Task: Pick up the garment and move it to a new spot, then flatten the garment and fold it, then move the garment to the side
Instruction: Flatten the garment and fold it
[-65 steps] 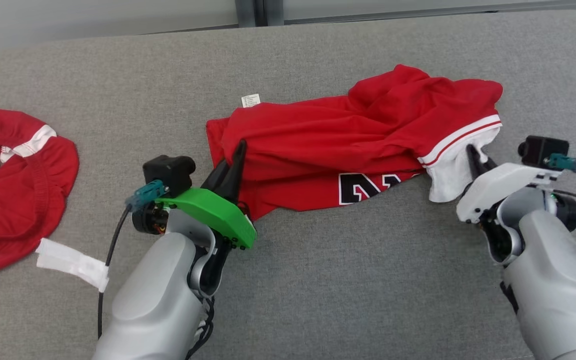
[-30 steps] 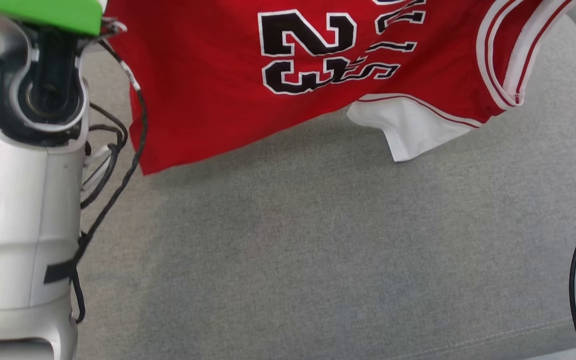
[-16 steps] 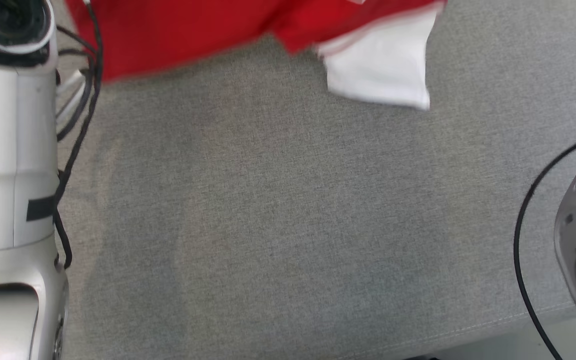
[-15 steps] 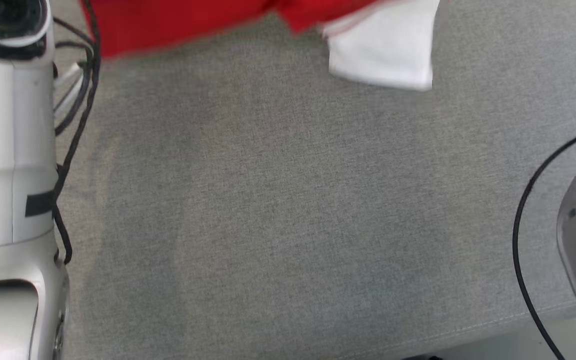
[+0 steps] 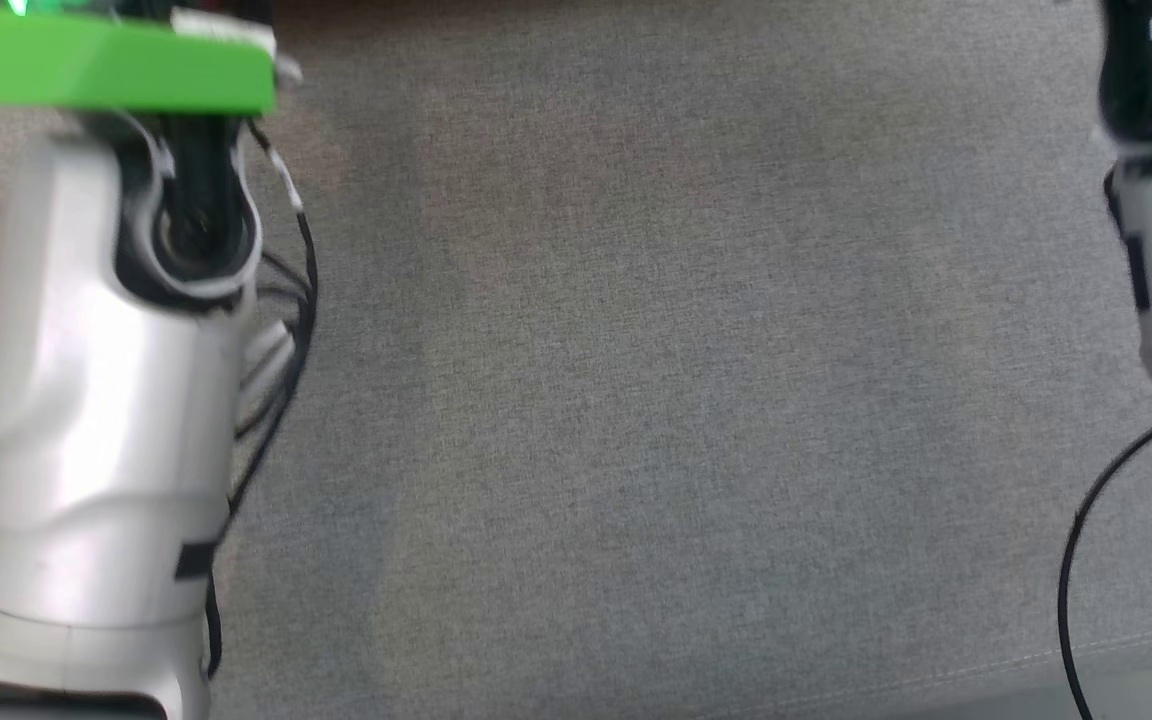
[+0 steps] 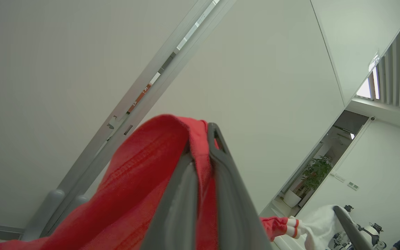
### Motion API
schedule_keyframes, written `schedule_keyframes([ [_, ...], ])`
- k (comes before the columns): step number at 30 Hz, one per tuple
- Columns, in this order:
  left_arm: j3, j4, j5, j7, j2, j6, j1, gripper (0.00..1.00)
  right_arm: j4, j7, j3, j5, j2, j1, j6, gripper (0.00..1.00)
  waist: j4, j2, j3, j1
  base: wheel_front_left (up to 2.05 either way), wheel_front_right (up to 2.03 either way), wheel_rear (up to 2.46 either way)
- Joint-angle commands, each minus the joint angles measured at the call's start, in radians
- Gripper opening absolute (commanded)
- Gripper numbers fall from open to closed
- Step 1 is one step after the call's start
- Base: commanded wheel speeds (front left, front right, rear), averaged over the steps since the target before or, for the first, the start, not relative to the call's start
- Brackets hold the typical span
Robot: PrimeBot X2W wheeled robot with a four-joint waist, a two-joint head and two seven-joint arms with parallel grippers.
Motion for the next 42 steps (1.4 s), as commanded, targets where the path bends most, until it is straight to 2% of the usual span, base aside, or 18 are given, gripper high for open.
schedule_keyframes([
  [1, -0.019, 0.011, -0.021, 0.0, 0.003, -0.003, 0.051, 0.0, 0.013, 0.014, 0.019, 0.018, -0.023, 0.051, 0.0, 0.0, 0.001, -0.0001, -0.004, -0.0002, 0.0, 0.0, 0.0],
  [6, -0.169, 0.07, -0.12, 0.002, 0.052, -0.003, 0.199, 0.0, 0.01, 0.111, 0.085, 0.127, -0.09, 0.241, 0.0, 0.0, 0.006, -0.0001, -0.041, -0.0002, 0.0, 0.0, 0.0],
  [8, -0.216, 0.061, -0.194, 0.014, 0.068, -0.003, 0.254, 0.0, -0.013, 0.176, 0.101, 0.176, -0.12, 0.325, 0.0, 0.0, 0.009, -0.0001, -0.065, -0.0002, 0.0, 0.0, 0.0],
  [13, -0.305, 0.029, -0.343, 0.103, 0.154, -0.003, 0.379, 0.0, -0.125, 0.329, 0.096, 0.288, -0.184, 0.538, 0.0, 0.0, 0.025, -0.0001, -0.128, -0.0002, 0.0, 0.0, 0.0],
  [17, -0.34, 0.019, -0.403, 0.13, 0.21, -0.003, 0.459, 0.0, -0.22, 0.431, 0.048, 0.329, -0.202, 0.704, 0.0, 0.0, 0.037, -0.0001, -0.175, -0.0002, 0.0, 0.0, 0.0],
  [29, -0.34, 0.07, -0.503, 0.054, 0.249, -0.003, 0.654, 0.0, -0.454, 0.75, -0.116, 0.325, -0.095, 1.11, 0.0, 0.0, 0.046, -0.0001, -0.279, -0.0002, 0.0, 0.0, 0.0],
  [42, -0.336, 0.077, -0.5, 0.023, 0.294, 0.004, 0.814, 0.0, -0.647, 1.036, -0.28, 0.31, 0.057, 1.347, 0.0, 0.0, 0.028, -0.0001, -0.307, -0.0002, 0.0, 0.0, 0.0],
])
